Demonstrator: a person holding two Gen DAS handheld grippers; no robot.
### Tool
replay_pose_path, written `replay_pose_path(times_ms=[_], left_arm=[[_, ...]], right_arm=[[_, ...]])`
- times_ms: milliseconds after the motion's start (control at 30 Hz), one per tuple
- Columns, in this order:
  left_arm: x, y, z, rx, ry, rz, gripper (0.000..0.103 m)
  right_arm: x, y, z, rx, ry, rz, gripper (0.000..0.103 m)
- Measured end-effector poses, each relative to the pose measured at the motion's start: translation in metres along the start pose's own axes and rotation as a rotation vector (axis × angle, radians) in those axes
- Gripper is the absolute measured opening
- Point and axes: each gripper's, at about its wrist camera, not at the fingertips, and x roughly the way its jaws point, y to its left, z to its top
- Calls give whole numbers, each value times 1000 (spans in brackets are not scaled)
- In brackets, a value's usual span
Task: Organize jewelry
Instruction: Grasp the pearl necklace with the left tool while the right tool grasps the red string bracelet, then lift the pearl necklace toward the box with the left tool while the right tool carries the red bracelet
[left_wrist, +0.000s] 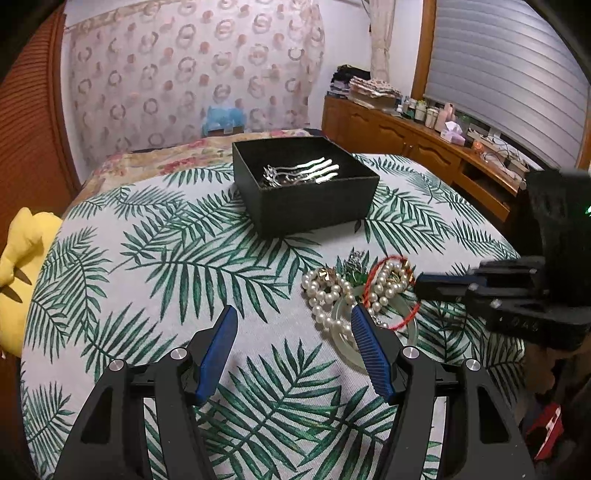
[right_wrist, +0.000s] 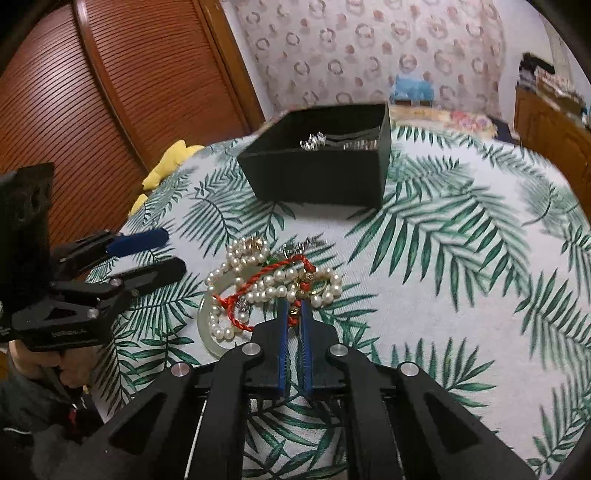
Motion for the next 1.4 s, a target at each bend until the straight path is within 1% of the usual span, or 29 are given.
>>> replay_pose_path(times_ms=[167,333,367,400,467,567,600,667,900,967,1067,1133,1167,1233,1267,1400], left_arm=[[6,-3,-2,5,30,-26,61],[11,-6,-2,1,49,-59,61],[11,-6,-2,-2,49,-65,59],[12,-6,-2,-4,50,-69,53],[14,-5,1,-14,56,-72,49],[17,-3,6,-21,56,-86,39],[18,-3,8,-22,59,-93,37],[21,-2,10,-32,70,-110,35],[35,-5,6,-57,111,-126,34],[35,-6,5,-54,107,-121,34],[37,-8,5,-49,110,-124,24],[38,-10,6,-43,108,-127,21],[37,-11,6,-40,107,-131,13],[32,-12,7,-40,85,-120,8],[28,-13,8,-40,73,-120,7],[6,-13,18,-44,5,-127,7]], right_arm=[[-29,-2,4,-27,-77,-30,8],[-47,-9,3,-46,-104,-85,8],[-48,-12,1,-41,-103,-91,8],[-49,-15,-1,-34,-100,-92,8],[-49,-19,-6,-25,-95,-96,8],[-46,-22,-11,-11,-86,-93,8],[-45,-21,-13,-9,-85,-93,8],[-44,-23,-14,-4,-84,-90,8],[-42,-22,-16,-10,-81,-85,8],[-41,-21,-16,-11,-79,-84,8],[-39,-20,-16,-10,-76,-83,8],[-39,-19,-16,-11,-75,-82,8],[-39,-19,-16,-12,-75,-82,8],[-39,-18,-16,-14,-74,-82,8],[-39,-18,-16,-14,-74,-82,8],[-39,-18,-16,-13,-74,-81,8]])
